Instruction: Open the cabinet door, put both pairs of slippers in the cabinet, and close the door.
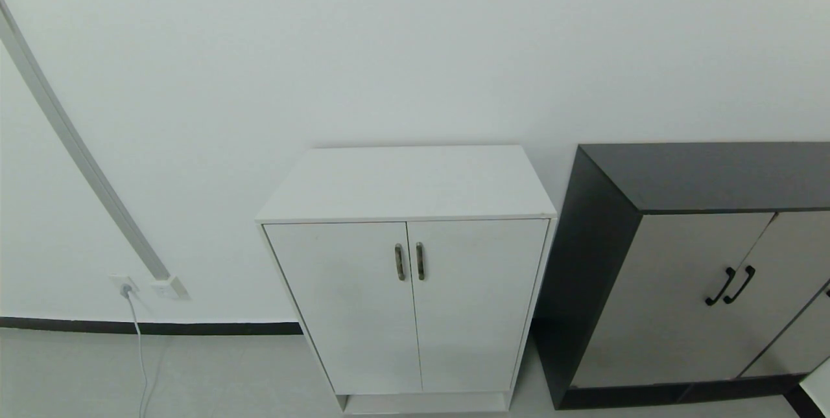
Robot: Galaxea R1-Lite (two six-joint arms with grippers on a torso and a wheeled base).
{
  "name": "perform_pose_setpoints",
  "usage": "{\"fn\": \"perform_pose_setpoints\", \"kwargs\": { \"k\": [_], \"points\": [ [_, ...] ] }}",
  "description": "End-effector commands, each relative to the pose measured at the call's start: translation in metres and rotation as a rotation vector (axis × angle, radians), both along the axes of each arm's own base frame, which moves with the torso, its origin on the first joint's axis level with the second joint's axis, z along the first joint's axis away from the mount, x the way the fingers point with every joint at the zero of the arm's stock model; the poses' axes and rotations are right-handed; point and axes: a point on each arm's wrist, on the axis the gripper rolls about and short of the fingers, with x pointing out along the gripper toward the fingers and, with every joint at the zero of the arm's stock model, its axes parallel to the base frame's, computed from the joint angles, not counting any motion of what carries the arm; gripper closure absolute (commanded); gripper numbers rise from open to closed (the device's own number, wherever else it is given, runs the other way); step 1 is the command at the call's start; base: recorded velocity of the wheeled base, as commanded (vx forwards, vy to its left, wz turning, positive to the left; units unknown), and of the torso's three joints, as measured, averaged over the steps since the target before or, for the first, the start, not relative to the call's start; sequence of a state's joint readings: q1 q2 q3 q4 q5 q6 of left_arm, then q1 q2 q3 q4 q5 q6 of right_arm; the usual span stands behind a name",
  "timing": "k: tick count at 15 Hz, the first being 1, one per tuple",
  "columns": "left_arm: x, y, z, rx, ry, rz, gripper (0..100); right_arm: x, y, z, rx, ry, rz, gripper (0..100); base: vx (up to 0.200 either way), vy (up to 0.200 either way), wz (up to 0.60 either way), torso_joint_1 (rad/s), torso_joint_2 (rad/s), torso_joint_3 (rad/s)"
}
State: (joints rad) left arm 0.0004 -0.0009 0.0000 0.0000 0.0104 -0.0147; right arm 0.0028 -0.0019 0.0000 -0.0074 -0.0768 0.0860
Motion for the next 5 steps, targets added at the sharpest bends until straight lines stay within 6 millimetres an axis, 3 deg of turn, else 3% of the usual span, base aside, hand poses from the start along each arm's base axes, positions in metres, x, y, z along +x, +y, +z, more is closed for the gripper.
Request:
{"fn": "perform_pose_setpoints", "kwargs": {
  "k": [1,5],
  "points": [
    [0.0001,0.0000,0.0000,-0.001,0.001,0.001,100,0.0001,0.0000,0.0001,-0.002,0.002,0.000,100,0.000,0.000,0.00,0.000,0.00,0.000],
    [0.0001,0.0000,0.0000,-0.001,0.001,0.001,100,0.0001,0.0000,-0.0001,-0.005,0.004,0.000,100,0.000,0.000,0.00,0.000,0.00,0.000]
  ]
}}
